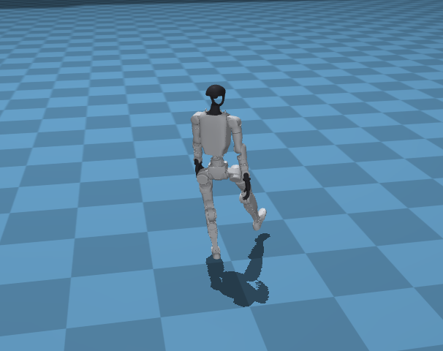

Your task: In place motions

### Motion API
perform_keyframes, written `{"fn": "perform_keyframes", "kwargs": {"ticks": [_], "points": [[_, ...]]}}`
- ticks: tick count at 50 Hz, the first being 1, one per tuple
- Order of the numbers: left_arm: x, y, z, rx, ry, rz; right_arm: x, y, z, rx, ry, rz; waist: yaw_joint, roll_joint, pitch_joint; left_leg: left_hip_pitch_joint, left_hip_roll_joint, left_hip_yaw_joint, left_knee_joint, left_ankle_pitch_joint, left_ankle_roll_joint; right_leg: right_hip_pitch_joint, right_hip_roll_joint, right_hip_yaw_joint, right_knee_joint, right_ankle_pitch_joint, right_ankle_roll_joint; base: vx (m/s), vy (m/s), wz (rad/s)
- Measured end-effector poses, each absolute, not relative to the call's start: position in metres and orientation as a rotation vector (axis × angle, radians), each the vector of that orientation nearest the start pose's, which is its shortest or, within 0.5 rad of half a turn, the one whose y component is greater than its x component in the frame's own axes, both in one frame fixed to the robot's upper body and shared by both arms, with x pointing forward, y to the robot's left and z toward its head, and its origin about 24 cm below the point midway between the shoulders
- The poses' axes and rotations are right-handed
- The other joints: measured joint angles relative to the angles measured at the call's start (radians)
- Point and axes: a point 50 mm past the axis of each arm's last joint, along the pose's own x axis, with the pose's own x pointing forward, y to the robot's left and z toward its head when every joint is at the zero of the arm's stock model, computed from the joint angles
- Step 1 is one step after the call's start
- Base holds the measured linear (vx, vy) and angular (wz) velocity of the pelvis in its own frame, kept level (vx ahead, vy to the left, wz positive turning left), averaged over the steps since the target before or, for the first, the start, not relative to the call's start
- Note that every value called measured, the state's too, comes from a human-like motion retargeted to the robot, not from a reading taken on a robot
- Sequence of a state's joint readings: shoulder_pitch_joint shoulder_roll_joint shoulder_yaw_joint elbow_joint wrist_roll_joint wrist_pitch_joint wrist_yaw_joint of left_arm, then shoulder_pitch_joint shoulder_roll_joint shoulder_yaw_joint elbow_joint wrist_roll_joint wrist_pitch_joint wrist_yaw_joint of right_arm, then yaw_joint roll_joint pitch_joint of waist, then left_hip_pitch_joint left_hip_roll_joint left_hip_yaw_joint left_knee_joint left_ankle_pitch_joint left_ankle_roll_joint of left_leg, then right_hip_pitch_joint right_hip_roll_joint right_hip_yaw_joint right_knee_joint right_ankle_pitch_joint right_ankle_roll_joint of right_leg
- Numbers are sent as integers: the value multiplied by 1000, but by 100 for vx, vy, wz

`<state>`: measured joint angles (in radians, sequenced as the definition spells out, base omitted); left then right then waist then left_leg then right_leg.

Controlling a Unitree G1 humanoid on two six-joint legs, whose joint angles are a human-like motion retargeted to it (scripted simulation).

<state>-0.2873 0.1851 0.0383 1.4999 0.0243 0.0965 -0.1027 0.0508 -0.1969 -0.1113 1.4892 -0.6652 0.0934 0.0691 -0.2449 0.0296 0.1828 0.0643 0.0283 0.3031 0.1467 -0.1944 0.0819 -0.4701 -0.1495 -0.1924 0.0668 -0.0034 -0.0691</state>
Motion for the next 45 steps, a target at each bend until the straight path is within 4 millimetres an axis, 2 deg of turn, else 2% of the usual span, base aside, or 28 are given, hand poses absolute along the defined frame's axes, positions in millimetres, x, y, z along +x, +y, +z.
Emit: {"fn": "perform_keyframes", "kwargs": {"ticks": [5,10,15,17,18,20,22,23,25,27,30,33,35,41,45], "points": [[110,209,-163,107,1404,-24,-10,-234,-172,-578,1696,318,51,-16,-30,4,-15,36,-7,-6,-7,83,-7,-23,25,14,16,4,-6,-30],[46,204,-173,32,1602,12,-16,-233,-172,-591,1703,331,110,-19,-88,-1,-23,71,-33,-4,-19,230,-13,-82,74,46,33,4,-9,-42],[-23,211,-169,35,1886,-7,5,-236,-172,-628,1657,357,158,-21,-153,-42,-21,103,-22,-20,-33,396,10,-94,130,117,81,-1,-14,-28],[-45,215,-166,70,1961,-36,14,-233,-173,-641,1633,381,163,-37,-183,-58,-36,108,-18,-22,-41,474,15,-134,107,42,161,-4,-20,-4],[-53,216,-165,80,1983,-43,16,-231,-173,-641,1626,392,158,-45,-194,-59,-45,101,-20,-21,-44,496,19,-183,71,2,146,-1,-19,10],[-69,219,-162,75,2014,-34,23,-225,-174,-632,1605,424,165,-73,-224,-53,-71,112,-28,-21,-55,525,30,-191,-45,22,103,0,-20,-26],[-78,221,-160,34,2025,16,32,-217,-175,-605,1586,463,222,-85,-251,-52,-63,159,-34,-21,-74,514,28,-138,-74,43,115,-3,-23,-86],[-78,220,-160,8,2022,47,37,-214,-175,-591,1575,472,235,-82,-267,-66,-53,160,-33,-18,-81,494,17,-131,-71,47,128,-10,-22,-24],[-77,212,-162,-47,2006,100,44,-212,-175,-580,1554,480,228,-82,-292,-90,-53,137,-33,-10,-88,464,19,-152,-66,44,110,-14,-17,22],[-65,197,-167,-174,1929,183,65,-211,-173,-600,1489,489,238,-65,-285,-95,-33,164,-42,-1,-97,431,26,-133,-30,26,102,-19,-14,-14],[-45,182,-173,-306,1820,239,86,-209,-170,-639,1407,510,169,-42,-247,-79,-24,134,-46,14,-100,467,41,-169,-34,13,87,-11,-9,42],[-23,178,-176,-300,1757,188,90,-208,-169,-651,1378,516,114,-24,-252,-90,-19,102,-50,22,-104,480,48,-202,-44,5,86,-10,-2,53],[-7,180,-177,-238,1719,122,84,-209,-170,-640,1400,503,101,-20,-261,-97,-18,85,-49,25,-106,489,53,-221,-58,5,84,-3,-1,42],[34,191,-178,-22,1585,-63,40,-210,-175,-544,1576,461,171,-35,-289,-91,-14,92,-66,32,-117,484,62,-215,-56,-2,75,5,-7,-3],[47,191,-177,-3,1537,-66,24,-211,-176,-530,1631,446,160,-32,-286,-86,-8,87,-70,32,-121,490,67,-221,-56,-7,75,-1,-1,-1]]}}
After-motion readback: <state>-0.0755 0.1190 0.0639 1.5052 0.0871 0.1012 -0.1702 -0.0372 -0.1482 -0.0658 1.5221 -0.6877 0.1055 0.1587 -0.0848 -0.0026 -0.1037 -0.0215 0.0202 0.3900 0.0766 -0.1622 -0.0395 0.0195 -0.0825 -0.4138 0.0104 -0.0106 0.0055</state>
